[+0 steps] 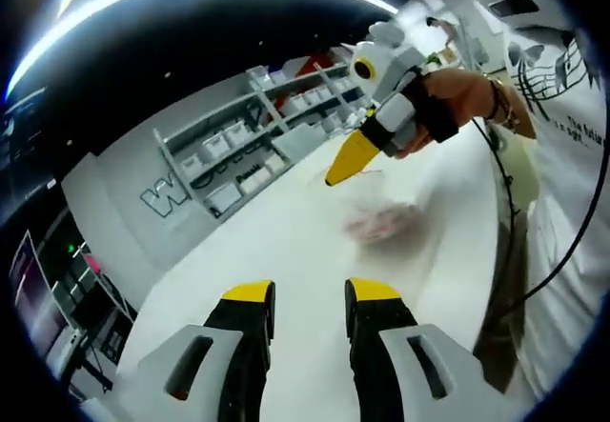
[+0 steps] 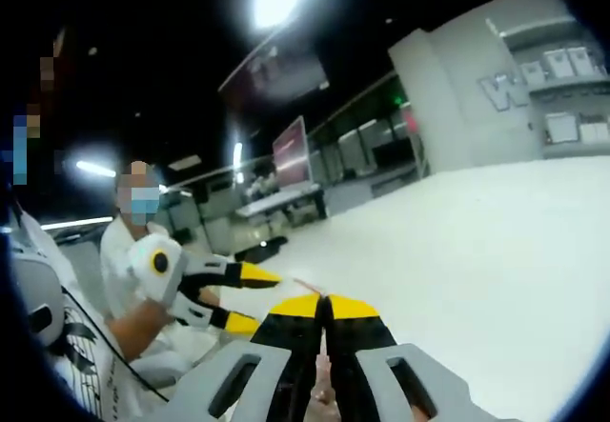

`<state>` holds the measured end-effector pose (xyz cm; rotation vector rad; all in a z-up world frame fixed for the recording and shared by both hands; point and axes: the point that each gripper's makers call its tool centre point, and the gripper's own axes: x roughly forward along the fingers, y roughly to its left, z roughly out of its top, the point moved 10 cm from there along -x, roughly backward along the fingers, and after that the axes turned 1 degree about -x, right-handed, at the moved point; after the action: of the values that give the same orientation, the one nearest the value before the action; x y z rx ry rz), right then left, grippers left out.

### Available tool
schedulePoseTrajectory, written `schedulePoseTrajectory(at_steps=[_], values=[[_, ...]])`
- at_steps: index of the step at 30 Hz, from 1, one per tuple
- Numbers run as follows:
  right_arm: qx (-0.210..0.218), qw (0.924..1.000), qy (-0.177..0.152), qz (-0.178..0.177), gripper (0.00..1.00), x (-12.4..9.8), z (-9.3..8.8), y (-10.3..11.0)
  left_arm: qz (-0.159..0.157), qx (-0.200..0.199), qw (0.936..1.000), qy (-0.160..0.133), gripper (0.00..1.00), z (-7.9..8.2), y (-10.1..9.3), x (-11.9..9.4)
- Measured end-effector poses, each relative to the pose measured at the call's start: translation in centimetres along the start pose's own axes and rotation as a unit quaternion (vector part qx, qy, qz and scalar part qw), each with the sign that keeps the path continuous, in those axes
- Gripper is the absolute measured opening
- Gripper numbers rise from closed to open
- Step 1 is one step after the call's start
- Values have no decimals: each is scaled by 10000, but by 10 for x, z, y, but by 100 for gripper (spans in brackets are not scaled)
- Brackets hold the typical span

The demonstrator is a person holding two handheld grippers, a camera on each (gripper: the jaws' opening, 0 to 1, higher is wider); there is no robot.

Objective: Open the resealable bag by pulling the two sides of the seal apart until the entire bag opening is separated and visibly accessible.

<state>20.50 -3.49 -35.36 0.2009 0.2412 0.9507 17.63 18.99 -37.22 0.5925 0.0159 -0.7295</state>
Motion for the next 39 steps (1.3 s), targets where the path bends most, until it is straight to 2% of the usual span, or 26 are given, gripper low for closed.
schedulePoseTrajectory(at_steps=[9, 12, 15, 20, 26, 30, 34, 37, 39], values=[[49, 10000, 6, 19, 0, 0, 0, -2, -14, -556, 9984, 48, 36, -9, 2, -1], [67, 10000, -2, 21, 0, 0, 0, -3, -2, -994, 9950, -73, 43, -9, 2, 0], [91, 10000, -13, 22, 0, -1, 1, -4, 9, -1475, 9890, -143, 51, -11, 4, 0], [120, 9999, -11, 38, 0, -1, 1, -5, 126, -1784, 9839, -36, 62, -19, 10, 0], [193, 9998, -42, 60, 0, -2, 2, -6, 216, -2260, 9739, -77, 82, -23, 12, 0], [206, 9997, -76, 45, 0, -4, 5, -7, 302, -2344, 9717, -16, 91, -27, 14, 0], [255, 9996, -103, 28, 0, -6, 6, -9, 532, -2324, 9712, -39, 100, -27, 17, -2], [219, 9997, -121, -12, 0, -9, 9, -10, 758, -2095, 9747, -181, 100, -26, 22, -5], [206, 9996, -158, -56, 0, -12, 12, -12, 790, -2077, 9749, -168, 100, -26, 22, -6]])
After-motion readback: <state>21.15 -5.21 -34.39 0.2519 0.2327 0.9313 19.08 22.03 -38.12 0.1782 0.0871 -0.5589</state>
